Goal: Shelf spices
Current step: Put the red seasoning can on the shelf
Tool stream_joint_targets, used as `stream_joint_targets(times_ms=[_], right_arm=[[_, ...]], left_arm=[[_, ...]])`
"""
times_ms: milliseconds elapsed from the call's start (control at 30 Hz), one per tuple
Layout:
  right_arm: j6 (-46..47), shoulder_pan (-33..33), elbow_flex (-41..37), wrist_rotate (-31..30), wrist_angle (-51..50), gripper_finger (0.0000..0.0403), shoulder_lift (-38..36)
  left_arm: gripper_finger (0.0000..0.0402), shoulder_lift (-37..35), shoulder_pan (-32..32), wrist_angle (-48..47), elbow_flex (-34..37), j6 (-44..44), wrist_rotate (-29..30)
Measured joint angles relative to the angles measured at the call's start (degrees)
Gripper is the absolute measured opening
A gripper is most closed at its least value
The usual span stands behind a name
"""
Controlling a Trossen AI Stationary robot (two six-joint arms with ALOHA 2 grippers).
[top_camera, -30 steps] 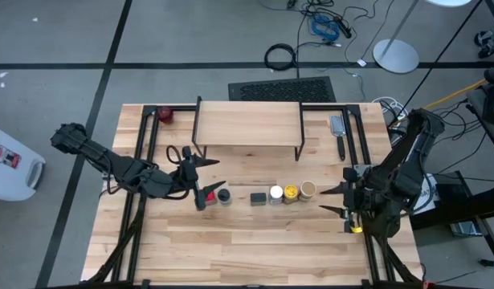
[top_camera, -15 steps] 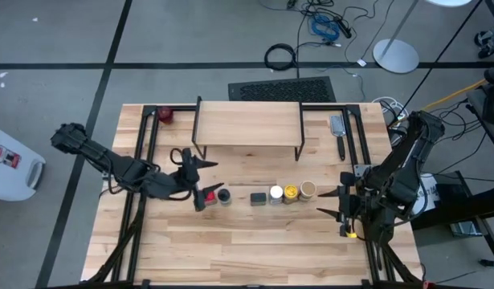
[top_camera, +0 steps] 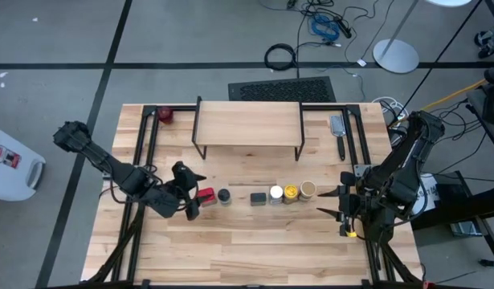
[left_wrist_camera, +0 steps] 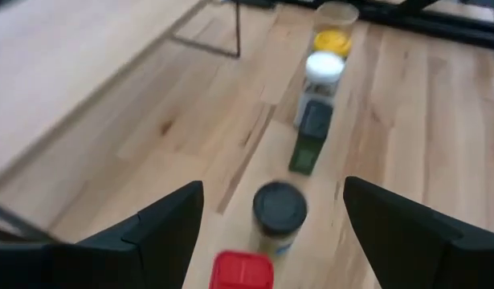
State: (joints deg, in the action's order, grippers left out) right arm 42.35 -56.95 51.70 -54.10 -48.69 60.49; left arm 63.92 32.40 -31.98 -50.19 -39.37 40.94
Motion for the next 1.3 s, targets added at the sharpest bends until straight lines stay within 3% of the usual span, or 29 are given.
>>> stream_joint_targets(times_ms=[300,433,667,1300], right_arm=[[-0.1,0.0,0.0,0.1,0.0,0.0167,0.0],[-1.1,0.0,0.0,0.2,0.0,0.0167,0.0],[-2.0,0.0,0.0,0.2,0.0,0.0167,0.0],[-2.1,0.0,0.0,0.2,0.0,0.0167,0.0]], left_arm=[[0.0316,4.8,0.7,-0.2,2.6,-3.9,-1.5],[0.0346,7.0,0.6,-0.5,2.6,-6.3,-5.8],[0.0397,11.3,0.3,-3.2,2.6,-6.8,-5.8],[0.0397,14.2,-3.5,-7.4,2.7,-7.0,-8.9]])
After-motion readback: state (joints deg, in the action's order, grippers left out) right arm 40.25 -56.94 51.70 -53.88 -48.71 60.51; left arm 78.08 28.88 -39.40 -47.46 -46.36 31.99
